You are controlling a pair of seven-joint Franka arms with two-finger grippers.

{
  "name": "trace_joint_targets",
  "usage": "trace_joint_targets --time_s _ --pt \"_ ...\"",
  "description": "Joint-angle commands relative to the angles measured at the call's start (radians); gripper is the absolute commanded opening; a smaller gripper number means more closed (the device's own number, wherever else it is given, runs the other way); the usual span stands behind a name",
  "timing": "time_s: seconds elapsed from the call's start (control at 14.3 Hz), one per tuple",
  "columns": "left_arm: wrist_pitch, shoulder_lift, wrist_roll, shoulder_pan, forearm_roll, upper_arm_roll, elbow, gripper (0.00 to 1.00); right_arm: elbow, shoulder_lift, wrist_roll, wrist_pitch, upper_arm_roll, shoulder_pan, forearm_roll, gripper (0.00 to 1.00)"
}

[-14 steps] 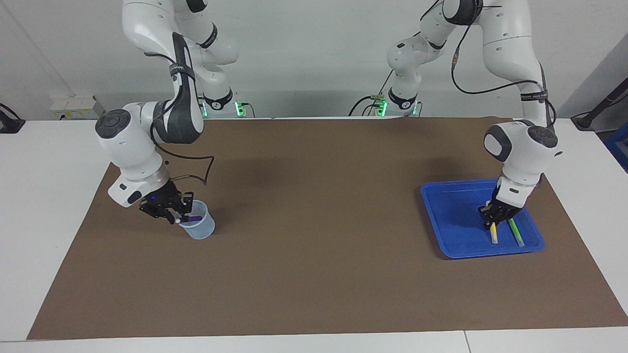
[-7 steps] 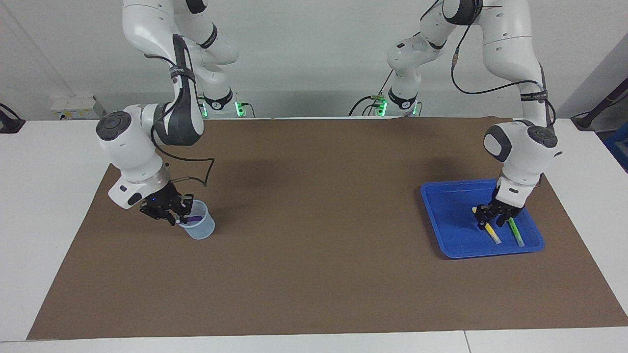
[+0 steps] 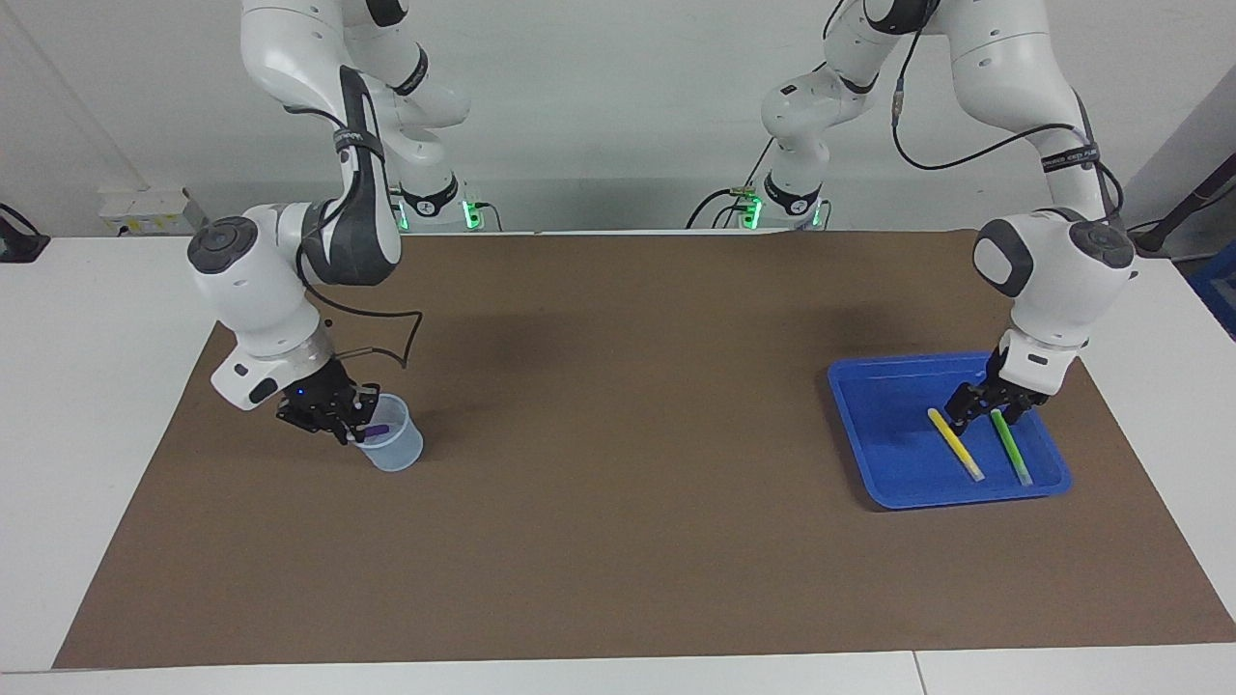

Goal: Right arm passes pens to left for tray arrangement

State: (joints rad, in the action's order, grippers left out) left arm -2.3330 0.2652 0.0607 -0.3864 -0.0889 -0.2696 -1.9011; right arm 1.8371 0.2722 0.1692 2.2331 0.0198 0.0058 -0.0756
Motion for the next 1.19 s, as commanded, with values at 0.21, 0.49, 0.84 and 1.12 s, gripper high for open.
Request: trace_joint_targets --time_s 0.21,0.49,0.84,1.12 --pt "0.199 -0.104 0.161 0.023 0.110 -0.020 0.002 1.00 -0.049 -0.062 -0.017 -0.125 -0.014 -0.004 0.005 0.10" --pt "0.302 -0.156 0.500 0.111 0.164 -0.020 0.004 1.00 -0.067 -0.138 -0.017 -0.228 -0.015 -0.003 0.007 0.10" --pt "0.328 -0.181 0.886 0.269 0.244 -0.022 0.004 1.00 -0.217 -0.177 -0.019 -0.461 -0.014 -0.012 0.003 0.10" --pt "0.325 -0.198 1.120 0.375 0.308 -0.023 0.008 1.00 -0.230 -0.194 -0.068 -0.503 -0.018 -0.001 -0.007 0.08"
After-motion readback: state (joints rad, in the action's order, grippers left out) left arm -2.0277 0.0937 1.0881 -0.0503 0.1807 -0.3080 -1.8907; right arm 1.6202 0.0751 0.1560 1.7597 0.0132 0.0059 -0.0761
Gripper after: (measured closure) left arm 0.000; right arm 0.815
